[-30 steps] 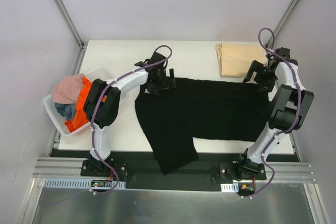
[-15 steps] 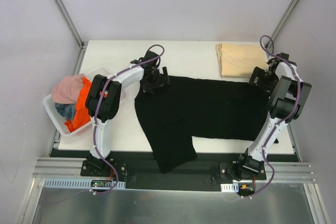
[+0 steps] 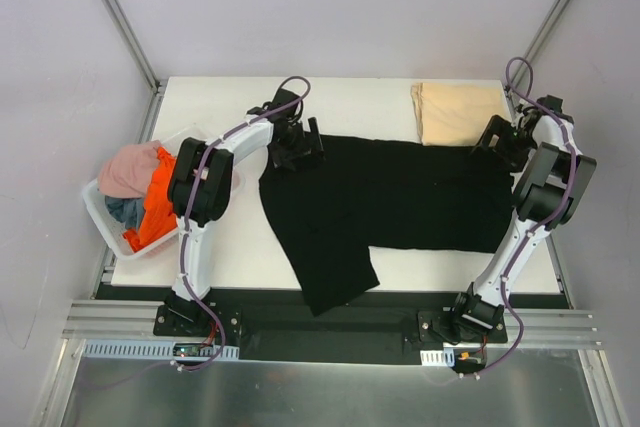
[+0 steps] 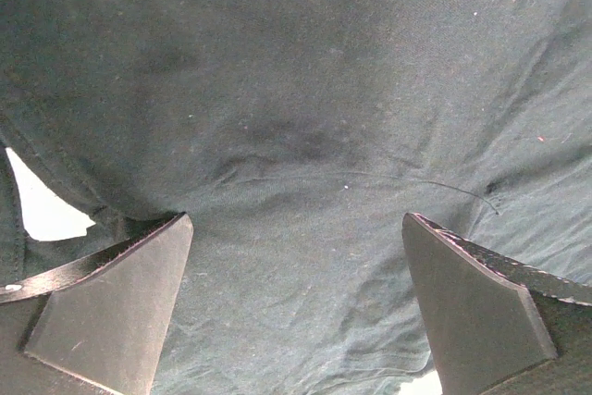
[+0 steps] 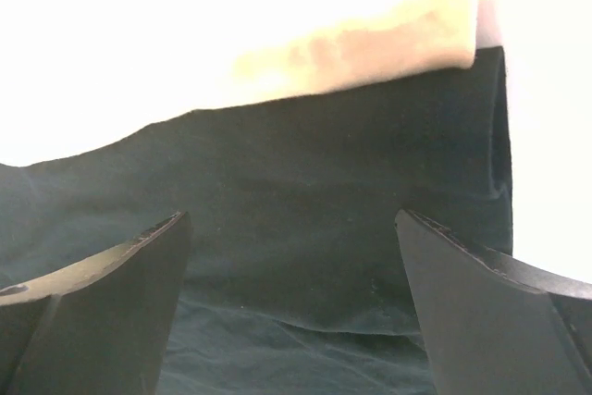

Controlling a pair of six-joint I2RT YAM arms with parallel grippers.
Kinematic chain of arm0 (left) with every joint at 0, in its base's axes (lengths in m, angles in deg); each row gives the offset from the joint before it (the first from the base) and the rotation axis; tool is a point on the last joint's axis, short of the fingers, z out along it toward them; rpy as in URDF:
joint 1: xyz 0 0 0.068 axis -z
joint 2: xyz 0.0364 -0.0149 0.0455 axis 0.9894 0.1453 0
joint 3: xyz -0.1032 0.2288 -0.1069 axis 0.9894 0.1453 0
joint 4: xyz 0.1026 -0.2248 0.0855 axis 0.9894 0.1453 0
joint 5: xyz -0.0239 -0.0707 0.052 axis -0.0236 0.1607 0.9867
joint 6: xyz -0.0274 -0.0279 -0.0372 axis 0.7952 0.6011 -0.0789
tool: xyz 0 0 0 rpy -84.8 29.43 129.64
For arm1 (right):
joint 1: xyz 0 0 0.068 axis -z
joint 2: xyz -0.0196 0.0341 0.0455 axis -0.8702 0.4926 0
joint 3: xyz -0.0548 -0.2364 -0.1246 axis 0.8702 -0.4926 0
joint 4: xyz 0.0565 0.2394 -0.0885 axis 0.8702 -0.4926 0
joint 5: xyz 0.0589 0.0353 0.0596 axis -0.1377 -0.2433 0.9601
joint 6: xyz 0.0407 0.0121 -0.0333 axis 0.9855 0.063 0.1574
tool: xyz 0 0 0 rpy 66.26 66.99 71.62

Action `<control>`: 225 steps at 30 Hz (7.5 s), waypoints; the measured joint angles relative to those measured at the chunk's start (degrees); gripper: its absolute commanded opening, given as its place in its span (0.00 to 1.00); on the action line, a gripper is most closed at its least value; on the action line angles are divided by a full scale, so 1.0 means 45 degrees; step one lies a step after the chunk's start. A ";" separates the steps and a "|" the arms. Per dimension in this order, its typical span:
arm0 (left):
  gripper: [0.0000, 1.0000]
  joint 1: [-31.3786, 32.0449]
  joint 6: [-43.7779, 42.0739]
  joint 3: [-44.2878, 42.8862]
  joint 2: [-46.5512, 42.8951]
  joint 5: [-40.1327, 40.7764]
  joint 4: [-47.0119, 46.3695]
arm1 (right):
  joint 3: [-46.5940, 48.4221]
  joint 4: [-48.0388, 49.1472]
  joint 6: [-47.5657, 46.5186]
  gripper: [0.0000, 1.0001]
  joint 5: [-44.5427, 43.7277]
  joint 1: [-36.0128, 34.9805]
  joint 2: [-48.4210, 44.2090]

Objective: Fold and stack the t-shirts
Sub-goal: Fold the flattened tshirt in 1/3 of the way

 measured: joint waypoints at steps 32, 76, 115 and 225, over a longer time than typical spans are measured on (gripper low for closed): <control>0.88 0.3609 -0.0884 0.4449 -0.4891 0.0296 -0.0131 | -0.7465 0.1700 0.2574 0.97 0.1073 -0.5158 -0.8573; 0.00 0.3259 0.0287 0.5974 -0.4974 0.1647 0.0364 | -0.7698 0.1438 0.2477 0.99 0.0423 -0.8082 -0.7873; 0.00 0.1107 0.0015 0.5707 -0.5557 0.2123 0.0437 | -0.6441 0.4051 0.4265 0.47 -0.0287 -1.2628 -0.3541; 0.99 -0.0233 -0.0282 -0.1719 0.0971 0.0117 0.1477 | -0.3453 -0.0495 0.4226 0.97 -0.3575 -0.7028 -0.2200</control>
